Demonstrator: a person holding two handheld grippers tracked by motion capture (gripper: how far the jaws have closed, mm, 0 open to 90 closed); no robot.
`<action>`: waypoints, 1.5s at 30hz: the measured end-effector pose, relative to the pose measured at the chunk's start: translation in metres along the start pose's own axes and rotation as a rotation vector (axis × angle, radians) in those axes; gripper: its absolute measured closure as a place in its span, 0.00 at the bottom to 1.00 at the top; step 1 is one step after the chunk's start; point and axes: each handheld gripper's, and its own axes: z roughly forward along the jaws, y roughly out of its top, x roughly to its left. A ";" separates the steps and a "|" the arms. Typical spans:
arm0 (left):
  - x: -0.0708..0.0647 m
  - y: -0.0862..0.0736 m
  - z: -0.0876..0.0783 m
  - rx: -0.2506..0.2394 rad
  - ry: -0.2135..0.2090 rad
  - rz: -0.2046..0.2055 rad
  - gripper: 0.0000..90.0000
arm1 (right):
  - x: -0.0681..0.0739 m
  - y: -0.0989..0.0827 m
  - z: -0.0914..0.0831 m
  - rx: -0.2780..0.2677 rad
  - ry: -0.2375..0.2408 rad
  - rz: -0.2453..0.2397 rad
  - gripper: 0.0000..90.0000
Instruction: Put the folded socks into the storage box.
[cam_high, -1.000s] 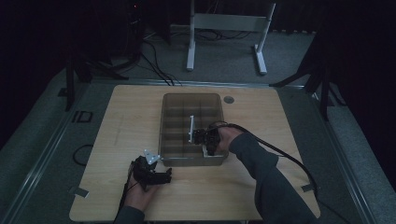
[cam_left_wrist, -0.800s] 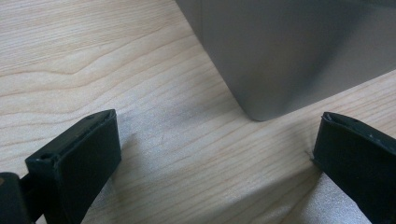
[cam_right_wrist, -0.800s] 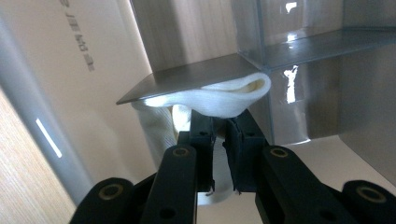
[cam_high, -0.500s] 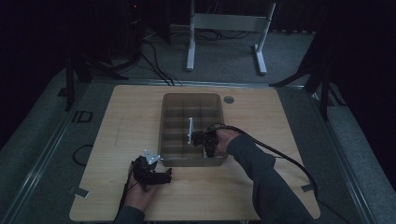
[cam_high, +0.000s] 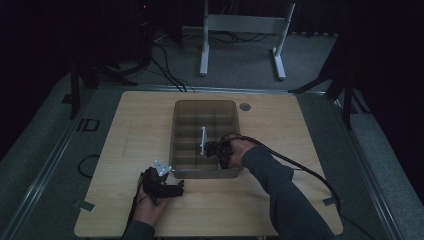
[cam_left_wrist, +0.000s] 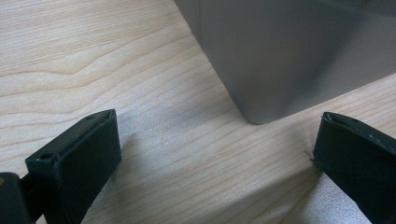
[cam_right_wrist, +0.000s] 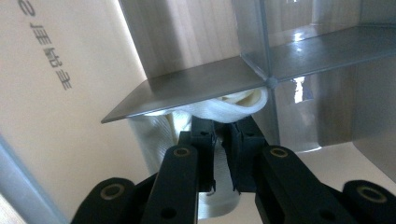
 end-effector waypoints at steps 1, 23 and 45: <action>0.000 0.000 0.000 -0.001 0.000 -0.002 0.01 | 0.000 0.000 0.000 -0.002 -0.003 0.002 0.90; 0.000 0.000 0.000 0.000 0.000 0.001 0.01 | 0.010 -0.019 -0.027 -0.109 -0.025 -0.030 0.76; 0.000 0.000 0.000 -0.001 0.000 0.000 0.01 | 0.016 -0.058 -0.042 -0.366 -0.116 0.055 0.75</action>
